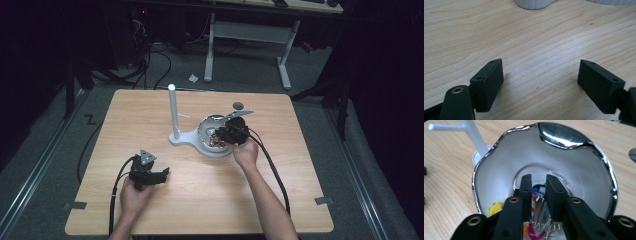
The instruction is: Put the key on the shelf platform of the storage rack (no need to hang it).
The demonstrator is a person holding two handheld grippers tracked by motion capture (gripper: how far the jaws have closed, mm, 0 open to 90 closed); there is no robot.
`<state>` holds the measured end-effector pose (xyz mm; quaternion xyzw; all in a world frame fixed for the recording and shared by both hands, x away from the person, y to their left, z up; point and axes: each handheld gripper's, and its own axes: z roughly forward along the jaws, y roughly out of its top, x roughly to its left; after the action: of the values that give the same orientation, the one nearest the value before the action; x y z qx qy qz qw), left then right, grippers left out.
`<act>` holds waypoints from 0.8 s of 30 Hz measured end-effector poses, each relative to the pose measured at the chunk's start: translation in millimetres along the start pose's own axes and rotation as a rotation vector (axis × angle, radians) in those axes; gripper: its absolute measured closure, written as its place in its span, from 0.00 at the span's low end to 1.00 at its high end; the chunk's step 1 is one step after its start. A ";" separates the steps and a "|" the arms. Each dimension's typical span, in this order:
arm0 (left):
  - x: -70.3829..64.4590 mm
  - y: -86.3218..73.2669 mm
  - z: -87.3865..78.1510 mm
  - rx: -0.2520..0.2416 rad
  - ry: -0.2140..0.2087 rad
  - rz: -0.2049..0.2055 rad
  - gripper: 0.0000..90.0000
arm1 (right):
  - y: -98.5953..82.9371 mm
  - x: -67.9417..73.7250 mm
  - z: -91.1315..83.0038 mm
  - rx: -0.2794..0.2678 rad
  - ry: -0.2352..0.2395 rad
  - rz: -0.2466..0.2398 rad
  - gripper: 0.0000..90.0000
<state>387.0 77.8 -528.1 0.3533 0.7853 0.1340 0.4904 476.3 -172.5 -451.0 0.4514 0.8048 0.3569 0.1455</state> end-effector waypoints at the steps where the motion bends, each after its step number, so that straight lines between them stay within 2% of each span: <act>1: -0.1 0.0 0.0 0.000 0.001 -0.001 0.23 | -0.5 -0.5 -2.5 -0.007 0.002 0.007 0.80; 7: 0.0 0.0 0.0 0.000 0.000 0.000 0.23 | -3.0 -6.5 -16.2 -0.044 0.001 0.036 0.73; 15: 0.1 0.0 0.0 0.000 0.000 0.001 0.23 | 0.1 -6.4 -33.6 -0.079 0.009 0.036 0.60; 24: 0.1 0.0 0.0 0.000 0.000 0.003 0.23 | 0.2 -11.5 -55.3 -0.106 -0.002 0.039 0.55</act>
<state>387.0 77.8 -528.2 0.3543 0.7848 0.1347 0.4904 452.0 -206.5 -413.0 0.4590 0.7756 0.4014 0.1630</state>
